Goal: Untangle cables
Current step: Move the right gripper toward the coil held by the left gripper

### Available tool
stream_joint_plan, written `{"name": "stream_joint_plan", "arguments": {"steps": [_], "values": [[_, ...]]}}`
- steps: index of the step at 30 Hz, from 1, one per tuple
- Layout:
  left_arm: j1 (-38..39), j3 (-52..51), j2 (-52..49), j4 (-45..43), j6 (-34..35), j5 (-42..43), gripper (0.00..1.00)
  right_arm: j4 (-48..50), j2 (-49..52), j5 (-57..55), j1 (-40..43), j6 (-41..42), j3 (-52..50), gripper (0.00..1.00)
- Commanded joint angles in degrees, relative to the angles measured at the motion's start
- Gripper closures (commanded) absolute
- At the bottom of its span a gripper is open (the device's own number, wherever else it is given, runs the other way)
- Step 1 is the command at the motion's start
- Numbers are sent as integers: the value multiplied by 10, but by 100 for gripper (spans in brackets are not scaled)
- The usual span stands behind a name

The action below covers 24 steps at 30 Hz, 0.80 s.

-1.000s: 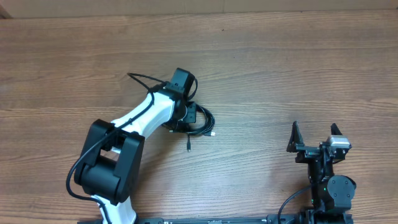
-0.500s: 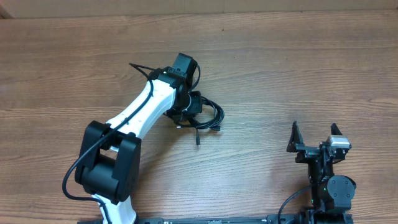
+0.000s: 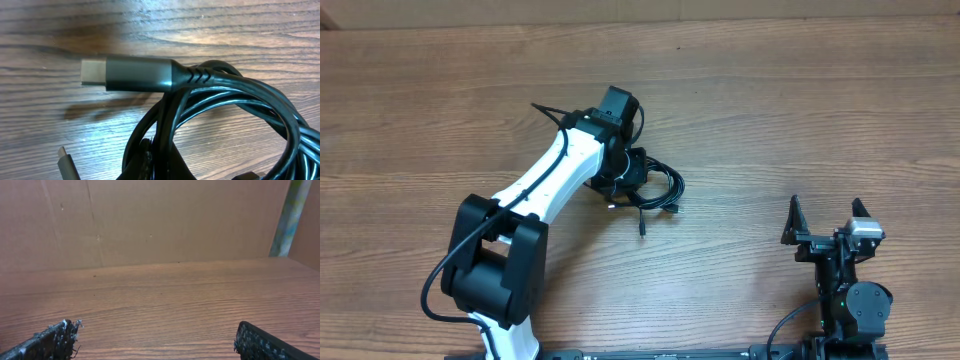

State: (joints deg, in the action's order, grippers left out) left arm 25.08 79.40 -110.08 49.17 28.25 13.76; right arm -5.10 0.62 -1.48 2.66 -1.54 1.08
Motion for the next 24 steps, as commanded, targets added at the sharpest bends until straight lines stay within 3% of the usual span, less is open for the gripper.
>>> {"name": "stream_joint_plan", "arguments": {"steps": [1,4,5,7,11,18,21,24], "values": [[17,13,-4,-3,41,10,95,3,-5,18,3,7,-6,0],[27,13,-5,-3,95,5,95,7,-5,68,3,115,-6,0],[31,13,-6,-4,129,-10,96,9,-5,97,3,226,-6,0],[37,13,-9,-3,159,-36,96,13,-4,143,3,357,-6,0],[43,13,-13,-3,166,-56,96,21,-4,301,3,528,-6,0],[46,13,-13,-3,133,-45,96,18,-4,517,3,606,-6,0],[46,14,-12,-5,91,-29,96,18,-5,533,3,597,-6,0],[45,14,-7,-9,61,-21,96,15,-4,526,4,538,-6,0]]}}
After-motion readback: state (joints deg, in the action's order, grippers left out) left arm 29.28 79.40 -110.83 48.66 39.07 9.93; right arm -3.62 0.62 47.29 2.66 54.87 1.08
